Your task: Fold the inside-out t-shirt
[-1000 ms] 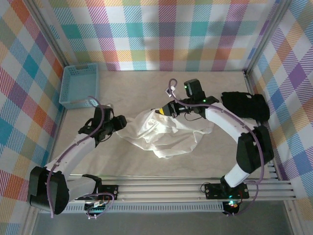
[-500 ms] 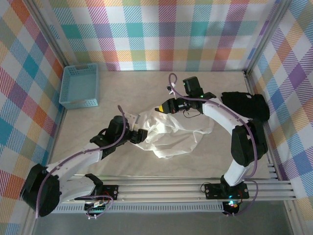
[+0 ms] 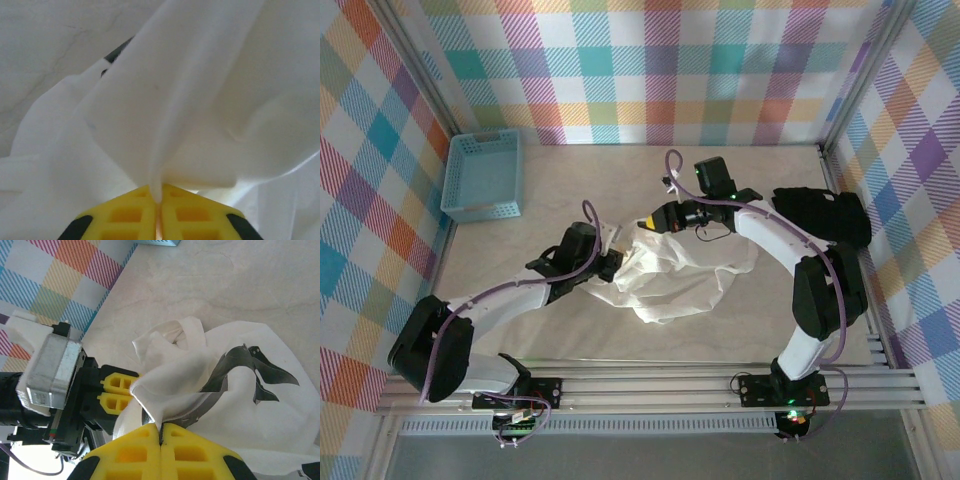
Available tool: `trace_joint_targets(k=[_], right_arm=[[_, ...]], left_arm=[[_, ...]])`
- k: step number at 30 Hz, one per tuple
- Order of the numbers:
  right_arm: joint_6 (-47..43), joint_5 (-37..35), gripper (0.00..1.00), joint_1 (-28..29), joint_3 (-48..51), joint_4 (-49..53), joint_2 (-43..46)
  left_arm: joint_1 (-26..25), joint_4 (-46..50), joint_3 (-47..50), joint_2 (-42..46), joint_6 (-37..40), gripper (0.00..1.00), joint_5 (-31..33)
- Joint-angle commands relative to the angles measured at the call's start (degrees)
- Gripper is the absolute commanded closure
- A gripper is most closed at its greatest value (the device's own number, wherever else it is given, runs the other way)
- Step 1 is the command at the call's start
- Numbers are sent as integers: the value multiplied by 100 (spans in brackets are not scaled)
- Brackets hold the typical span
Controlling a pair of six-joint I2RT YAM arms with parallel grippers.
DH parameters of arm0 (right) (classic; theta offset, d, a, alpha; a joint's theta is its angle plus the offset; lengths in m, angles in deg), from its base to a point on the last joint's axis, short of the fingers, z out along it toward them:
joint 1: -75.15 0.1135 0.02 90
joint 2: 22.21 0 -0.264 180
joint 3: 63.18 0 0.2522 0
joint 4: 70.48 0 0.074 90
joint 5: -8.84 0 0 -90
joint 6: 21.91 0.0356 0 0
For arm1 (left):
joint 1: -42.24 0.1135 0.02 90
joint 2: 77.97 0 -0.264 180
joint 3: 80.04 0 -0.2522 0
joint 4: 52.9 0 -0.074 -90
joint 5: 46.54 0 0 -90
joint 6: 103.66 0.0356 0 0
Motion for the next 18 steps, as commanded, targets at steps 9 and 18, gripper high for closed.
trace_joint_targets(k=[9,18], right_arm=[[-499,-4182,51,269,-82,843,869],[-1049,-2378,45,1051,2000,-168,3087]], left_arm=[[247,1446,-1377,878,-2325,100,-2555],[299,2374,-2029,1160,-2047,100,-2464]])
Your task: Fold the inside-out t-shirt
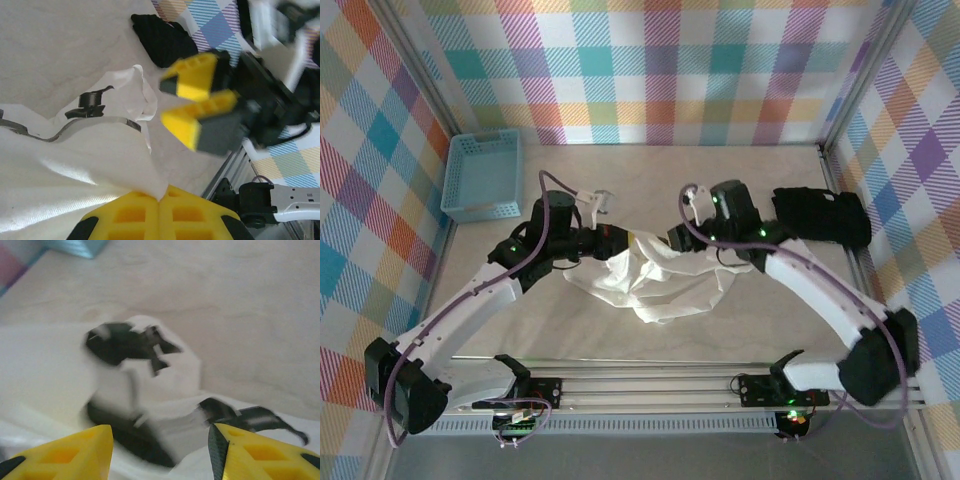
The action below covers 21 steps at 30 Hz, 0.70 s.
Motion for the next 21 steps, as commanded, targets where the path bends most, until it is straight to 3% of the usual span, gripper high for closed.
trace_joint_targets(k=[1,3,7,10,15,17,18,21], right_arm=[[-374,724,45,393,621,-584,579],[-432,611,44,734,954,-823,807],[-411,-560,42,1285,1243,-1318,587],[-394,-1271,37,1398,1166,-1757,150],[-320,-1799,30,1395,787,-2421,-652],[-278,-2021,34,1389,532,-2356,-1004],[-266,-2134,41,1381,426,-2305,-1165],[-197,-1820,70,1188,385,-2182,-1230]], left_arm=[[96,581,-373,73,22,100,-101],[114,704,-500,65,69,100,-60],[129,784,-613,71,134,100,-79],[133,821,-641,94,162,100,-110],[152,974,-685,149,279,100,-93],[173,999,-681,210,300,100,-63],[190,1011,-669,261,322,100,-11],[292,1114,-633,431,343,100,530]])
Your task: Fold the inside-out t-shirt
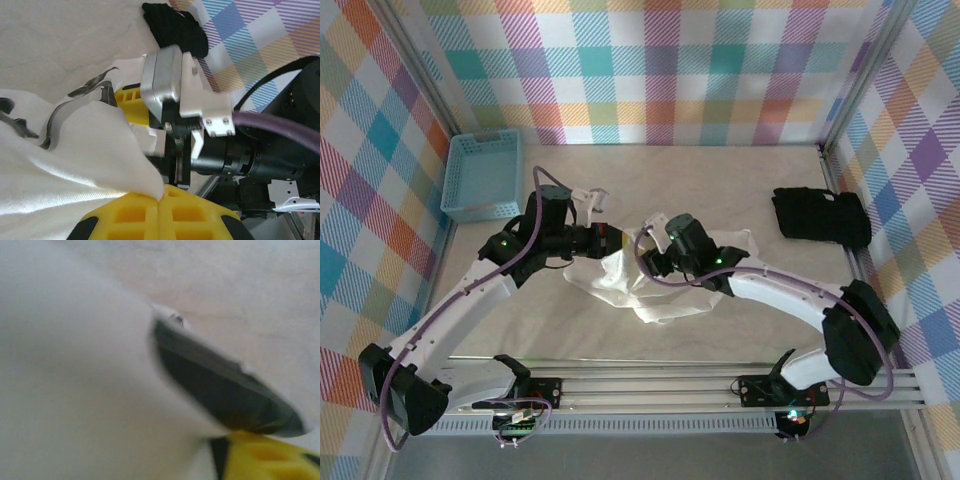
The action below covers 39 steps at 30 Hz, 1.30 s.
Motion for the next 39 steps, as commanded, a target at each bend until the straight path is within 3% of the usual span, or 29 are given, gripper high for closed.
trace_joint_targets(k=[1,3,5,6,10,13,14,17,22,24,27,30,39], right_arm=[[117,398,78,-292,-159,-280,34],[133,1778,88,-547,74,-514,297],[204,2590,99,-666,156,-602,443],[240,3018,100,-727,159,-593,483],[550,4201,100,-936,70,-607,556],[916,4708,100,-1117,-15,-733,547],[1093,4866,100,-1208,-36,-807,532],[1381,5215,100,-1387,-103,-907,446],[1421,5359,100,-1577,-271,-639,269],[1436,5374,100,-1619,-325,-585,202],[1405,5387,100,-1645,-381,-536,144],[1382,5361,100,-1659,-417,-503,126],[1373,5310,100,-1670,-417,-444,162]], left_arm=[[201,203,-128,415,168,100,833],[207,423,-124,441,202,100,1860],[208,483,-80,395,241,100,2744],[207,416,-31,357,287,100,2969],[207,153,36,65,419,100,3444],[206,89,30,-180,641,90,3314],[198,66,63,-223,696,80,3163],[122,-56,307,-53,735,60,3027],[-157,-122,866,701,805,44,3481],[-286,-97,1042,931,819,44,3195],[-422,-347,1293,940,777,48,2071],[-525,-659,1344,591,626,50,1334],[-532,-1377,1139,-234,304,54,1447]])
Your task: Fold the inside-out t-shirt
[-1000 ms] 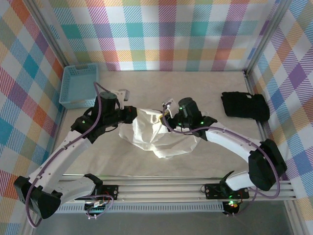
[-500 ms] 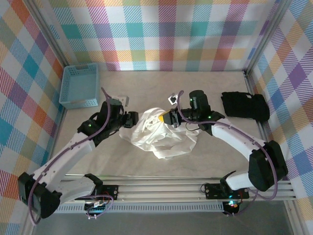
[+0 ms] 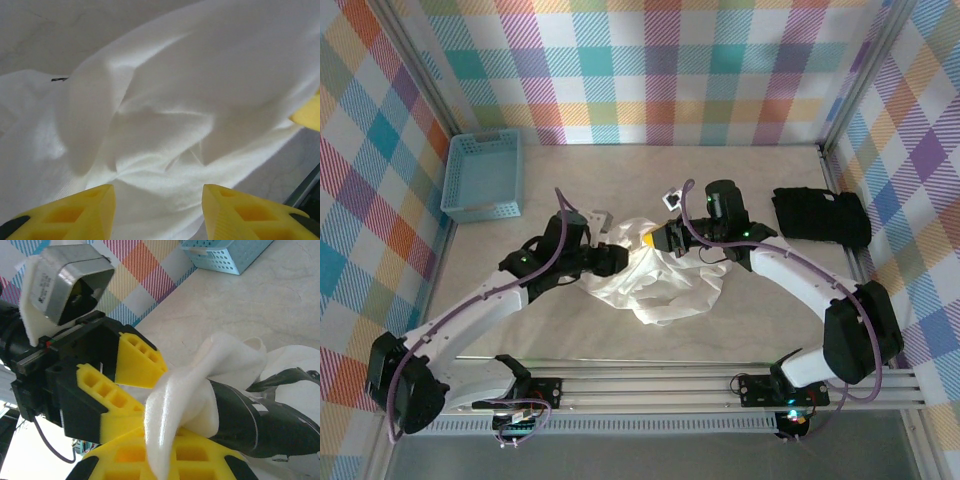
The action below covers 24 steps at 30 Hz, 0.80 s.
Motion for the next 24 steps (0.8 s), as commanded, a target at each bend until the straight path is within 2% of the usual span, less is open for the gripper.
trace_joint_targets(k=[1,8,12,18,19,22,23,24], right_arm=[[23,193,100,-29,-158,-26,28],[19,185,100,-26,-130,-34,46],[-35,208,100,-29,-106,-7,24],[-303,2,100,-46,-51,293,111],[-325,-49,100,-53,-52,339,139],[-529,-545,100,-82,-215,803,202],[-639,-989,97,-80,-365,1151,196],[-710,-1543,89,-84,-549,1501,167]], left_arm=[[-62,-471,-148,-197,-112,56,-77],[-50,-518,-276,-585,16,66,115],[-6,-829,-303,-693,18,76,47],[147,-1079,-375,-711,32,100,-447],[176,-1070,-365,-682,26,100,-565],[334,-1066,-317,-463,-120,100,-1135],[374,-1068,-296,-344,-207,100,-1366],[415,-1051,-301,-232,-293,100,-1612]])
